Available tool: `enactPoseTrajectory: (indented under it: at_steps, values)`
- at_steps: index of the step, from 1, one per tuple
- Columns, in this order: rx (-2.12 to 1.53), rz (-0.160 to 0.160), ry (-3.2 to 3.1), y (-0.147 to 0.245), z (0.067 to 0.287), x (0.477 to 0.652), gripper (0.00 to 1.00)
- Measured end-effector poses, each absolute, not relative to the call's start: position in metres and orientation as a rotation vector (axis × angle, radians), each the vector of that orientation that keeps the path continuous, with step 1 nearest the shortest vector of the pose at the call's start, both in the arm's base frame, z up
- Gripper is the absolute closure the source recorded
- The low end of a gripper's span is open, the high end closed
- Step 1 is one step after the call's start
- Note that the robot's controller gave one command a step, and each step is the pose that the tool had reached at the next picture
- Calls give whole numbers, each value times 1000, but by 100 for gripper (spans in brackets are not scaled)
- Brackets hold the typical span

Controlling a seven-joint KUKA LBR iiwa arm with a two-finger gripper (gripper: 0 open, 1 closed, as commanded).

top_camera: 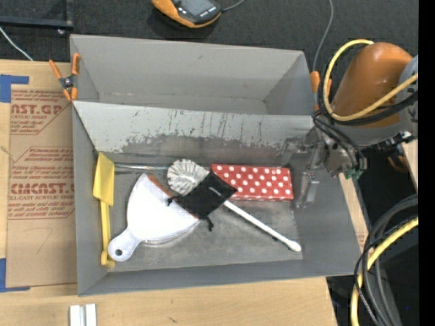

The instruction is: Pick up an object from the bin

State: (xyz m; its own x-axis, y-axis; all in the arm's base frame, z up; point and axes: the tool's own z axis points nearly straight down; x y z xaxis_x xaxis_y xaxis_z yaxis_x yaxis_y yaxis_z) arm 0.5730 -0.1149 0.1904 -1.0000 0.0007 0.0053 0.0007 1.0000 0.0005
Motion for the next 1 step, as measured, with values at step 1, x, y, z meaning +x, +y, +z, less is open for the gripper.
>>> enactPoseTrajectory:
  at_steps: [1]
  values:
    - [2, 1, -3144, -114, 195, 575, 0]
